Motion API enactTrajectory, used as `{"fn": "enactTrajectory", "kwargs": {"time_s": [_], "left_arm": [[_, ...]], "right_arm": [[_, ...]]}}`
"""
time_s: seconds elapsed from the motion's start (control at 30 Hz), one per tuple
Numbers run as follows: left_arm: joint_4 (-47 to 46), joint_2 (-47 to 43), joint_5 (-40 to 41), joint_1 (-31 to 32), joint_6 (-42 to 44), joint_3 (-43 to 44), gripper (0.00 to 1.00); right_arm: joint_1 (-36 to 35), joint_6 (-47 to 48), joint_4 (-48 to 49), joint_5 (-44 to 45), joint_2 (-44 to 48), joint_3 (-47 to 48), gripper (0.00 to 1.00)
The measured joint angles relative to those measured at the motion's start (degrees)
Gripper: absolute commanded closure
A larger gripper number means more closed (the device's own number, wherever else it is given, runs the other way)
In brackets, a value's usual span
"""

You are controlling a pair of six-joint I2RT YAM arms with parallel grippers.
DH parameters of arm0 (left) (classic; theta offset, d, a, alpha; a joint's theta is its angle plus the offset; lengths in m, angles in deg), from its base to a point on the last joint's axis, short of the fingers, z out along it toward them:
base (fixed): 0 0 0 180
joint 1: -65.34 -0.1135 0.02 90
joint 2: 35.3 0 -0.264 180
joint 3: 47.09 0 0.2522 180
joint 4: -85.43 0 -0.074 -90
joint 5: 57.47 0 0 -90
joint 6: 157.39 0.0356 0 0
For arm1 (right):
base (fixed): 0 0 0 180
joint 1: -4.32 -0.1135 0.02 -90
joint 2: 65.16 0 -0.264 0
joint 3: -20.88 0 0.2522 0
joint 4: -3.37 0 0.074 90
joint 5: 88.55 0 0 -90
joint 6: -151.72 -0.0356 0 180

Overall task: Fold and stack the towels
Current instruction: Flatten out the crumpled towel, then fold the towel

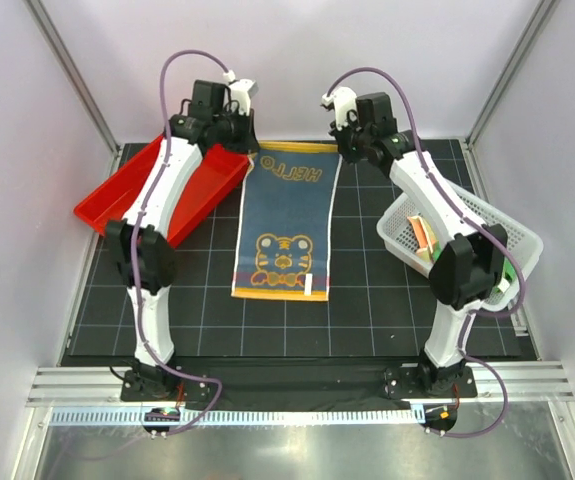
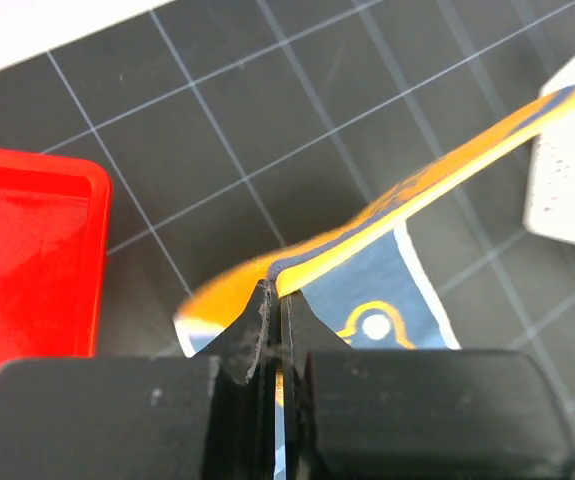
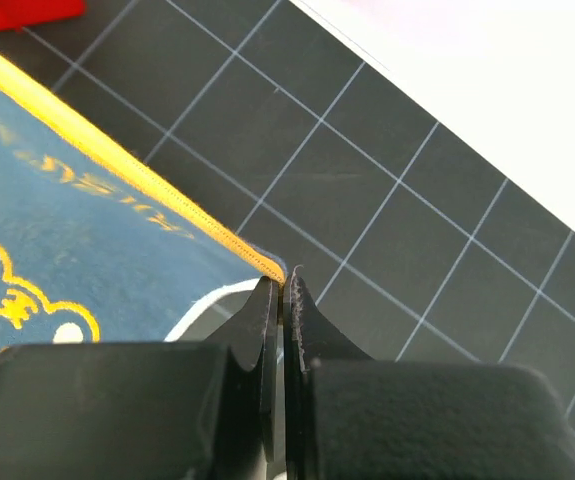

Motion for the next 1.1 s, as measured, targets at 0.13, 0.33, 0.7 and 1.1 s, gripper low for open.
{"fn": "enactTrajectory", "kwargs": {"time_s": [0.13, 0.33, 0.7, 1.1], "left_arm": [[-2.7, 4.0, -1.5, -0.7, 3.5, -2.6, 1.0], [-5.5, -0.9, -0.9, -0.2, 11.2, -16.7, 1.0], [-11.9, -21.3, 8.8, 5.6, 17.0, -45.4, 1.0], [-18.6, -28.8, 14.6, 8.6, 12.7, -64.0, 1.0]], "right_arm": [[0.7, 0.9, 0.7, -1.7, -3.4, 0.9, 0.99], [0.2, -1.3, 5.2, -4.9, 0.5, -11.0, 0.99], [-7.0, -9.3, 6.3, -3.8, 13.7, -32.9, 0.99], [-15.6, -17.2, 5.5, -0.2, 21.1, -44.4, 0.99]]}}
